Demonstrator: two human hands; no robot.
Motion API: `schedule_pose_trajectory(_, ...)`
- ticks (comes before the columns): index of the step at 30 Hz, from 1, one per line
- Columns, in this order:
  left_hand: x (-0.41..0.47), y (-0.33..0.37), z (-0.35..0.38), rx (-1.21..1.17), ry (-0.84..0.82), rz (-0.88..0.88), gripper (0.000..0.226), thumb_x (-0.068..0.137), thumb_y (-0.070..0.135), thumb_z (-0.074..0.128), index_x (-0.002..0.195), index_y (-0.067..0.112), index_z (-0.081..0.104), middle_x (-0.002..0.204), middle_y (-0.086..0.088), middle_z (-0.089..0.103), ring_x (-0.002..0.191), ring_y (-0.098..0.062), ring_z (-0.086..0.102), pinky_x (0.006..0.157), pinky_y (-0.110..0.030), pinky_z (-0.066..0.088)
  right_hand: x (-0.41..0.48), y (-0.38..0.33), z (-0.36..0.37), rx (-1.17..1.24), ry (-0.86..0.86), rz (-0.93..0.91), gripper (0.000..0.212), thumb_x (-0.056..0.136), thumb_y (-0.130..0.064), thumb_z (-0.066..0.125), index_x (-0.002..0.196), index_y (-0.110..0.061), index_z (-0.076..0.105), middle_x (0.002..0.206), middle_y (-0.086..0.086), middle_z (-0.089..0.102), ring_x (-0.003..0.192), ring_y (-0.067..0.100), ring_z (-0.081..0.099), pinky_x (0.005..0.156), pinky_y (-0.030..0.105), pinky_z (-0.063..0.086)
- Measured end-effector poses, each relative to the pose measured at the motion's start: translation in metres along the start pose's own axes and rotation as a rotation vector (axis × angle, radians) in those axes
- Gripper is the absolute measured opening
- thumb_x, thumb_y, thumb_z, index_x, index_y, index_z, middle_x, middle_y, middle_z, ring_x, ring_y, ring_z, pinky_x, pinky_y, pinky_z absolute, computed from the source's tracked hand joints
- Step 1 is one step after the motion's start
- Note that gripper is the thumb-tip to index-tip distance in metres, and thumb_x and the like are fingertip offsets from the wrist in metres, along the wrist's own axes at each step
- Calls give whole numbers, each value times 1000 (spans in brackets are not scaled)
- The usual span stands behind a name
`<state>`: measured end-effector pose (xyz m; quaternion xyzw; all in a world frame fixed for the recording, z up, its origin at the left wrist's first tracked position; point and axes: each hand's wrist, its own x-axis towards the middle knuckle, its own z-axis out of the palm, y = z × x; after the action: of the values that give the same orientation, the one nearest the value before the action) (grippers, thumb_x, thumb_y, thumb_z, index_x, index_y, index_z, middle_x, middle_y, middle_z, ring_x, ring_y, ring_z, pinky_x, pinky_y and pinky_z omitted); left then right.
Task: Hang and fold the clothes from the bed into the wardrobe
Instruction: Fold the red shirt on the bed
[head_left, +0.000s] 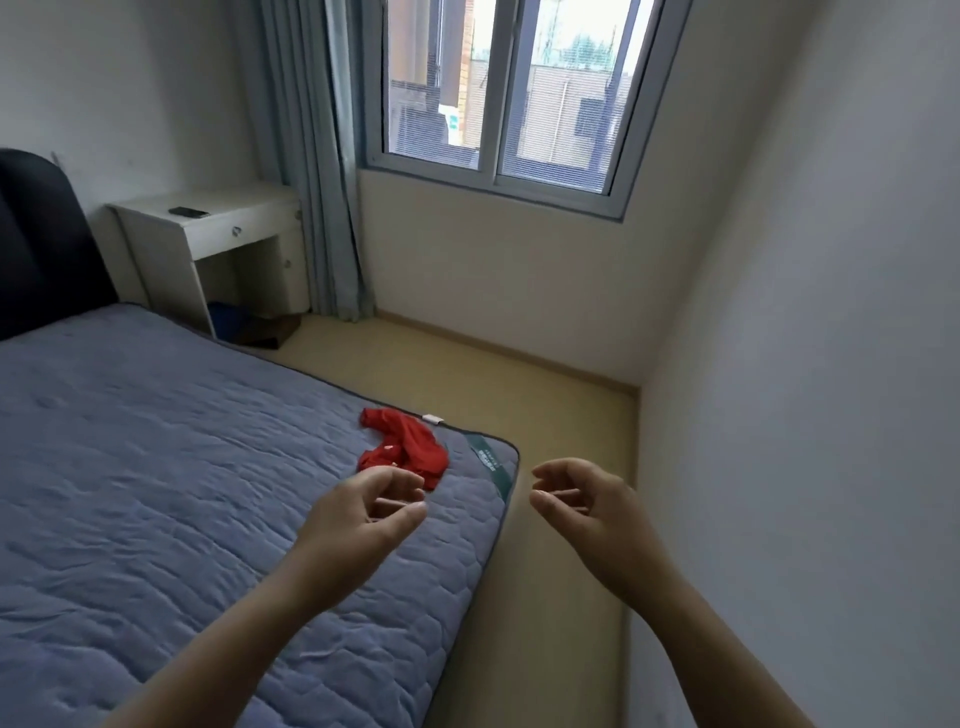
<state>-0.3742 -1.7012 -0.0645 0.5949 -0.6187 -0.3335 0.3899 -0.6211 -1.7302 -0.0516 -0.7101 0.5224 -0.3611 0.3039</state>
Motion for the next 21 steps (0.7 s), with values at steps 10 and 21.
schedule_pose_trajectory(10, 164, -23, 22, -20, 15, -117, 16, 84, 23, 70, 99, 29, 67, 92, 8, 72, 86, -1, 67, 72, -17, 52, 159, 68, -7, 9, -77, 62, 16, 86, -23, 70, 98, -32, 63, 86, -9, 69, 82, 0, 66, 72, 18, 56)
schedule_pose_trajectory(21, 318, -30, 91, -67, 193, -284, 14, 83, 14, 71, 95, 23, 69, 90, 2, 73, 85, -8, 68, 78, -23, 54, 349, 164, -32, 23, -288, 23, 18, 88, -24, 68, 105, -23, 67, 91, -7, 69, 85, -1, 65, 74, 22, 57)
